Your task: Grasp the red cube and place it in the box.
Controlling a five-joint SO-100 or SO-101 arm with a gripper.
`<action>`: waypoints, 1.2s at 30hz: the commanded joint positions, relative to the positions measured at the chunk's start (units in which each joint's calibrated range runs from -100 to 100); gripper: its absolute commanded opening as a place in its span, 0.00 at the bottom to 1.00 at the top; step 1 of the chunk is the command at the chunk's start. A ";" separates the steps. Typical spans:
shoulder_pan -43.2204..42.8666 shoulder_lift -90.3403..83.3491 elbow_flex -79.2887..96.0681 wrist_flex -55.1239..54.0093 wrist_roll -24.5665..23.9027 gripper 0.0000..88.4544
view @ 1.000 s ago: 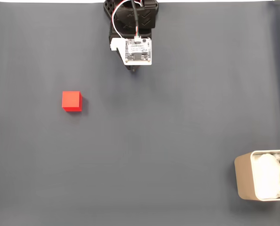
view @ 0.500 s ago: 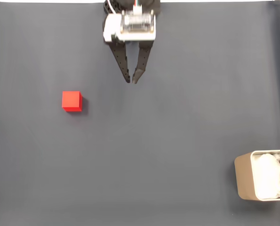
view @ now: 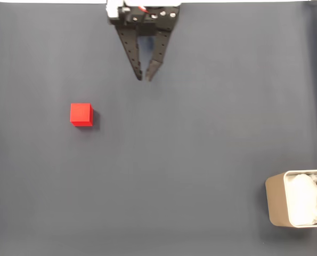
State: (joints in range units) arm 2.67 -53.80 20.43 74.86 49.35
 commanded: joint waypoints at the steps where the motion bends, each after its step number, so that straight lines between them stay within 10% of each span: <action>1: 2.51 1.89 -4.47 3.66 0.00 0.00; 36: 27.80 15.32 5.48 -6.50 2.25 0.13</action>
State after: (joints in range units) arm 29.97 -38.43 25.14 71.60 51.06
